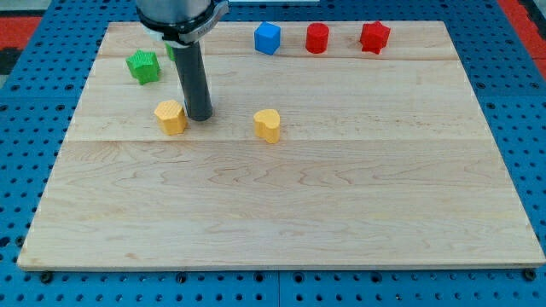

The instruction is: Slide the blue triangle to the top right of the green circle

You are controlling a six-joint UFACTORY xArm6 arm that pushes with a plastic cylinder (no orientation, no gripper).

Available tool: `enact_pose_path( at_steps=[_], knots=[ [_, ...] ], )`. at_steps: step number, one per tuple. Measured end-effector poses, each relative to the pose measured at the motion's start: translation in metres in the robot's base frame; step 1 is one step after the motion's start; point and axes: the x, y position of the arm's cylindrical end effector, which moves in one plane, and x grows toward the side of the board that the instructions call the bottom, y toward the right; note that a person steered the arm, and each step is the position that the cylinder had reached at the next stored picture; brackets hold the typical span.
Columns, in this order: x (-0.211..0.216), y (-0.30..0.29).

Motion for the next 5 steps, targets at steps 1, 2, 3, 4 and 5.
enact_pose_path(
  at_steps=[1, 2, 3, 4, 5],
  knots=[
    [-0.028, 0.0],
    [-0.055, 0.0],
    [-0.016, -0.001],
    [-0.028, -0.03],
    [-0.061, -0.036]
  ],
)
